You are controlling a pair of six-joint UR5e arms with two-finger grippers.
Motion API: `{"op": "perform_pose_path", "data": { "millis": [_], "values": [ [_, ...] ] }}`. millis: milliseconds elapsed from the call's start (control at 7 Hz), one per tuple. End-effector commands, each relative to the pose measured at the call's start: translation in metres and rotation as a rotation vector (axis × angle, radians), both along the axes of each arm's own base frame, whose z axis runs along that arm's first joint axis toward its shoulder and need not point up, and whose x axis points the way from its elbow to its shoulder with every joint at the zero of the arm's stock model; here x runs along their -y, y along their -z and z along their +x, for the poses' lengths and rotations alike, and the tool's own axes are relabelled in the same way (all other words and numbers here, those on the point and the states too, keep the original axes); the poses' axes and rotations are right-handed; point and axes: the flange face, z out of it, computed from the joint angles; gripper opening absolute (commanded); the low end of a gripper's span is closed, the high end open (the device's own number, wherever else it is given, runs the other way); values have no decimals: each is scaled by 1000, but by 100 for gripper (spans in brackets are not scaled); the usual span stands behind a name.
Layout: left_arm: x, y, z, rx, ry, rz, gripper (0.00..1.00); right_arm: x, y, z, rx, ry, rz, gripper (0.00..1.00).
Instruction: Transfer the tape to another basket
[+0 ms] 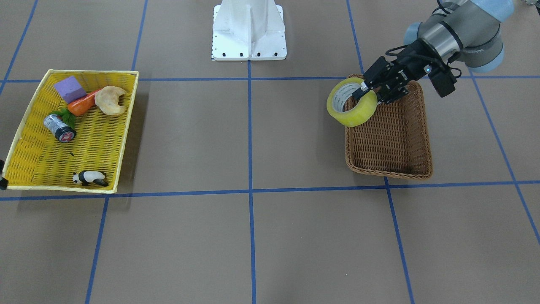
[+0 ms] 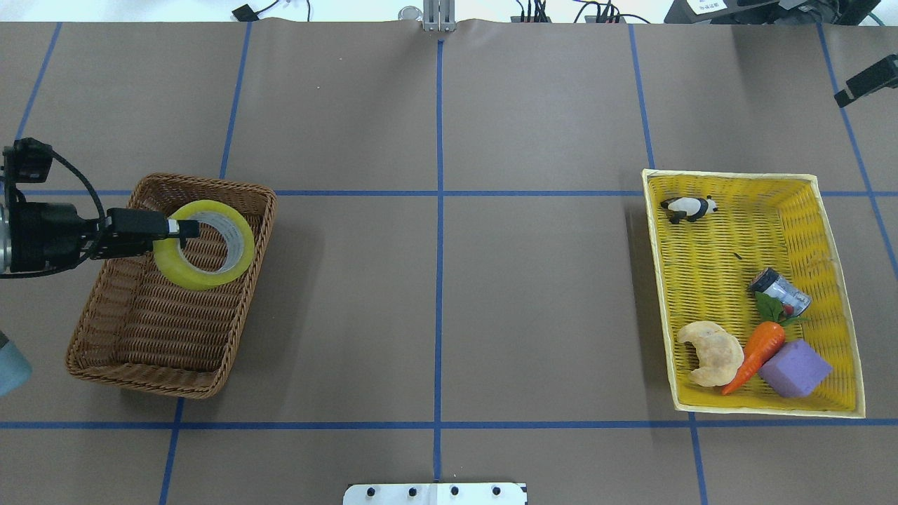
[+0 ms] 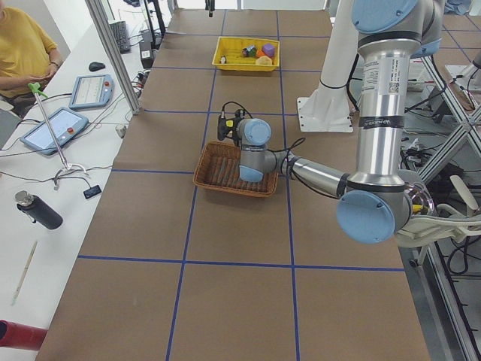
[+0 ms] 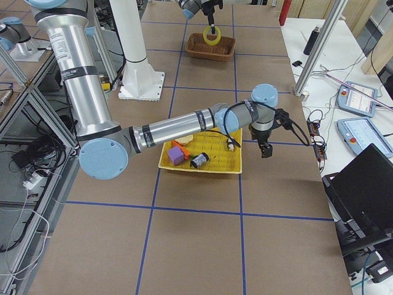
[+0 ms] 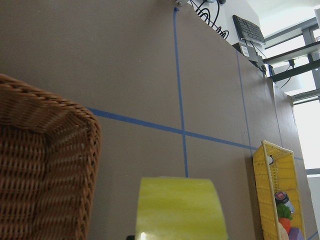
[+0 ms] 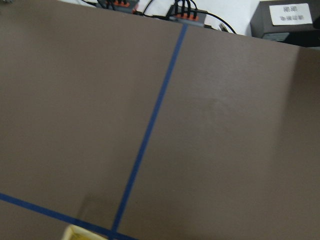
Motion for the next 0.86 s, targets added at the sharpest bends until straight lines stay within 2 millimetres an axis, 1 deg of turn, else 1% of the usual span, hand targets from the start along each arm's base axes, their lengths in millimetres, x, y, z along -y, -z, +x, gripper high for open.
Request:
{"op": "perform_pose_path", "data": {
  "millis": [0,143,286,429,571,714],
  "values": [
    [6,-90,7,2,3,9,0,-10,-20,19,-7,19,4,100],
    [9,-102,7,-1,18,19,15,-11,-19,19,-7,19,7,100],
    [9,-111,4,20,26,32,46,-11,-20,19,-7,19,6,100],
    [10,-130,-2,80,37,97,64,-11,-20,19,-7,19,7,100],
    [19,-150,-22,127,79,114,98,-11,-21,19,-7,19,6,100],
    [29,-166,-47,168,124,125,99,-12,-21,19,-7,19,6,100]
  ]
}}
